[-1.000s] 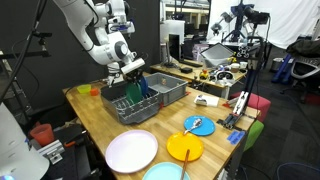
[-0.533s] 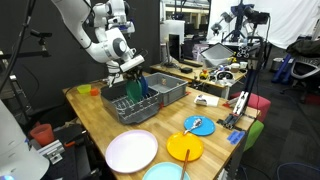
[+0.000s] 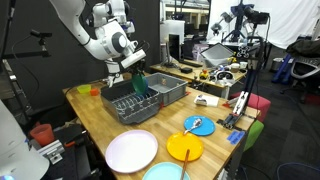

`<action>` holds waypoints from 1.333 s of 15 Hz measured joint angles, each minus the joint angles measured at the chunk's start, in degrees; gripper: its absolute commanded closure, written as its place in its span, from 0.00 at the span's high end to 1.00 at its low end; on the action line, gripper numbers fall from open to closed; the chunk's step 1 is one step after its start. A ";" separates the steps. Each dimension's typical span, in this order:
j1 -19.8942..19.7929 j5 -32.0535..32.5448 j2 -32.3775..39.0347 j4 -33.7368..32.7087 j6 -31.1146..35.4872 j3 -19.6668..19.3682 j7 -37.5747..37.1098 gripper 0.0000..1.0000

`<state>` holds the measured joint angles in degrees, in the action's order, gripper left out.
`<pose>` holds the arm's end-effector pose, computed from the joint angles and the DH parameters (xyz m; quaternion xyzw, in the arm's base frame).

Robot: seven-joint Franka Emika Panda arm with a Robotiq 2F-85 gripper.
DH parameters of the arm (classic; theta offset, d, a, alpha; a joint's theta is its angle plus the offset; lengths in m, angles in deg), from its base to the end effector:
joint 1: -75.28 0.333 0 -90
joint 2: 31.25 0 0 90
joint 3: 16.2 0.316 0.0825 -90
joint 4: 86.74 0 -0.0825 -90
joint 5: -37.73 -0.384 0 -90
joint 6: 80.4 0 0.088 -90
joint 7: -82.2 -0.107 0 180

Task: Remove the green plate from the dish rack and put it on the table

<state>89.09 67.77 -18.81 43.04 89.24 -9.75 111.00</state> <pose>0.5229 0.2279 0.3124 0.7583 0.6017 0.2246 0.1118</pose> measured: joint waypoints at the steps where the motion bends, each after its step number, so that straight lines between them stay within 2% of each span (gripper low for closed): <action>1: -0.02 0.00 -0.49 0.58 0.87 -0.62 -0.46 0.04; 6: -1.76 -2.07 -4.64 6.37 4.24 -1.87 -2.39 0.04; 9: -4.11 -13.19 -8.21 13.22 10.19 0.42 0.13 0.04; 12: -5.25 -26.23 -10.52 19.44 17.16 5.60 1.55 0.04; 13: -5.23 -28.48 -10.69 20.57 19.37 7.35 -0.02 0.04; 16: -4.25 -27.11 -10.72 22.35 25.34 8.05 -11.71 0.04; 18: -6.32 -22.83 -10.97 24.12 28.93 7.45 -20.33 0.04; 20: -9.24 -16.70 -12.59 25.03 29.05 5.80 -29.48 0.04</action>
<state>79.85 51.07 -31.40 68.07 118.29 -3.96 81.53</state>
